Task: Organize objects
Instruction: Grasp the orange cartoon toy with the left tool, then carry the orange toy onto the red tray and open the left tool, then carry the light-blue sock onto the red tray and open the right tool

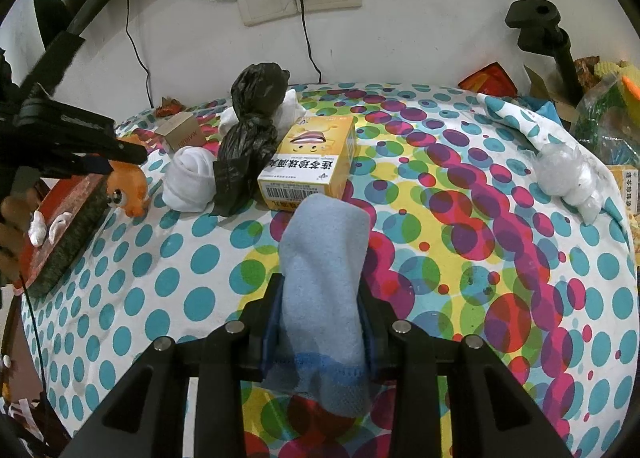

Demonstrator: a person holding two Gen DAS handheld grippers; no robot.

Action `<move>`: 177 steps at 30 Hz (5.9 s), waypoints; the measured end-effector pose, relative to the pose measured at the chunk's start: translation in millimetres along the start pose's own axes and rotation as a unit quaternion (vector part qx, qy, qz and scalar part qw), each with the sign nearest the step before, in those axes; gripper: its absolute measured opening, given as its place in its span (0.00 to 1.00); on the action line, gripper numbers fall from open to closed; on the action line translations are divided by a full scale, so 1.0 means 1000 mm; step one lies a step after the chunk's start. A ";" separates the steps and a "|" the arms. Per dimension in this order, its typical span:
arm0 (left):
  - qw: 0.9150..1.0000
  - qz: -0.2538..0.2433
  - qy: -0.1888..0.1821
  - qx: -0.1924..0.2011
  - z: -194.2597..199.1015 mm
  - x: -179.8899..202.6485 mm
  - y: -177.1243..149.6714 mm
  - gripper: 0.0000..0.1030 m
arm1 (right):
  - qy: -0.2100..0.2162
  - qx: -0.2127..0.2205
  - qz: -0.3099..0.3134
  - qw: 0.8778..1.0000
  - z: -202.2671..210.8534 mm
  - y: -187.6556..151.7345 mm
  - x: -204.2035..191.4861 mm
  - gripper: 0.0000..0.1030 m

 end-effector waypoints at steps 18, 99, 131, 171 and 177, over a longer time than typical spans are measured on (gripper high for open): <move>0.998 -0.017 0.031 0.045 0.071 -0.043 -0.008 0.37 | -0.019 0.003 0.016 1.000 -0.001 -0.001 -0.002 0.33; 0.974 0.083 0.184 0.100 0.139 -0.250 -0.186 0.91 | -0.065 0.012 0.054 0.996 -0.003 0.000 0.001 0.31; 0.965 0.153 0.193 0.094 0.139 -0.309 -0.249 0.97 | 0.076 -0.001 0.174 0.982 0.022 -0.054 -0.292 0.29; 0.957 0.194 0.196 0.086 0.130 -0.341 -0.269 0.98 | 0.125 -0.067 0.218 0.966 -0.013 -0.118 -0.395 0.51; 0.960 0.175 0.199 0.087 0.128 -0.330 -0.263 0.98 | 0.088 -0.025 0.174 0.981 0.013 -0.073 -0.320 0.56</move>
Point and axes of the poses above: each gripper's, at about its wrist camera, not at the fingertips, and z roughly against the way its jaws point, x to its right, y to its top, the point moved 10 cm from there along -z, roughly the way its jaws point, and after that the axes turned 15 degrees about -z, right-handed, at the moved point
